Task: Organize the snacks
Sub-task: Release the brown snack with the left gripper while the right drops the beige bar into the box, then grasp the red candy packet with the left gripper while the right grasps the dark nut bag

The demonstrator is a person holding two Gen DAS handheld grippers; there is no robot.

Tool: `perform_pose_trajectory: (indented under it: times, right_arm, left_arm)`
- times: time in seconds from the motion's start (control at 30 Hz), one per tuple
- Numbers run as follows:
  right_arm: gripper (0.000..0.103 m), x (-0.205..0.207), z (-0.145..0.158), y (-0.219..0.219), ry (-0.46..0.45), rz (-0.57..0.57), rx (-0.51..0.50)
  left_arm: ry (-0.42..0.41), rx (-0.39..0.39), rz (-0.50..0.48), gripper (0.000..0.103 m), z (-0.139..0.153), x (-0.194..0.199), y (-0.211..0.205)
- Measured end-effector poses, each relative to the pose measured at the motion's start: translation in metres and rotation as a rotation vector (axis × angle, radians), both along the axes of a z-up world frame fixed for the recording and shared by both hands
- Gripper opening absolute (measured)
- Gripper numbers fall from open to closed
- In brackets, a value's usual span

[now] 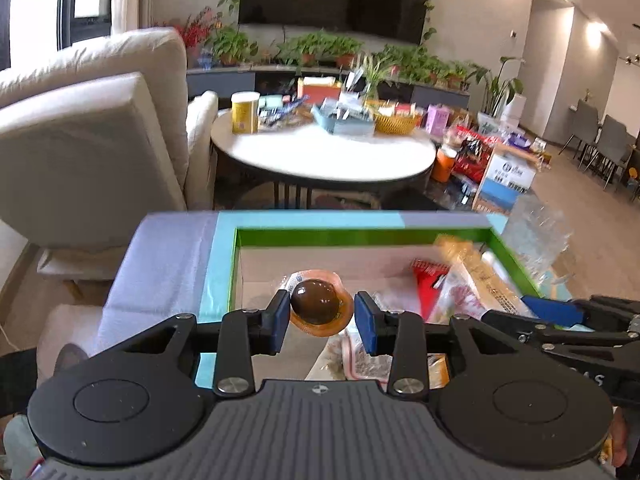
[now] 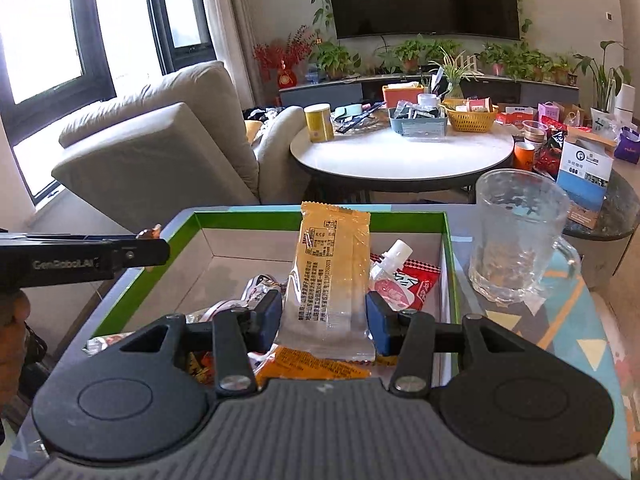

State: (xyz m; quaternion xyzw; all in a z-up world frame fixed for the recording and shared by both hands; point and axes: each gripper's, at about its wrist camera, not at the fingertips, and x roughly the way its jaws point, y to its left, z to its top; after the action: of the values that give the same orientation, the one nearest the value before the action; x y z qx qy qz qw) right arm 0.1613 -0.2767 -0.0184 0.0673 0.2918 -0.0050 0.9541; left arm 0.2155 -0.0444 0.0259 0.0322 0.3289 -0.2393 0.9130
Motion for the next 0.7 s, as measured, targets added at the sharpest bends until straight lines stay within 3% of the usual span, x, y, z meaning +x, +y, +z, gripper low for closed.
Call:
perform_pose_trajectory:
  times: [0.13, 0.43, 0.5, 0.7]
  right_arm:
    - [0.066, -0.005, -0.007, -0.002, 0.020, -0.007, 0.008]
    - [0.066, -0.060, 0.004, -0.016, -0.023, -0.028, 0.020]
    - [0.066, -0.076, 0.005, -0.018, -0.032, -0.037, 0.006]
    - [0.066, -0.103, -0.015, -0.031, 0.022, -0.098, -0.031]
  left_arm:
    - [0.043, 0.020, 0.011, 0.041, -0.014, -0.002, 0.007]
    - [-0.016, -0.018, -0.021, 0.042, 0.006, -0.050, 0.038]
    - [-0.035, -0.022, -0.045, 0.050, 0.010, -0.069, 0.050]
    - [-0.026, -0.015, -0.075, 0.051, 0.003, -0.113, 0.082]
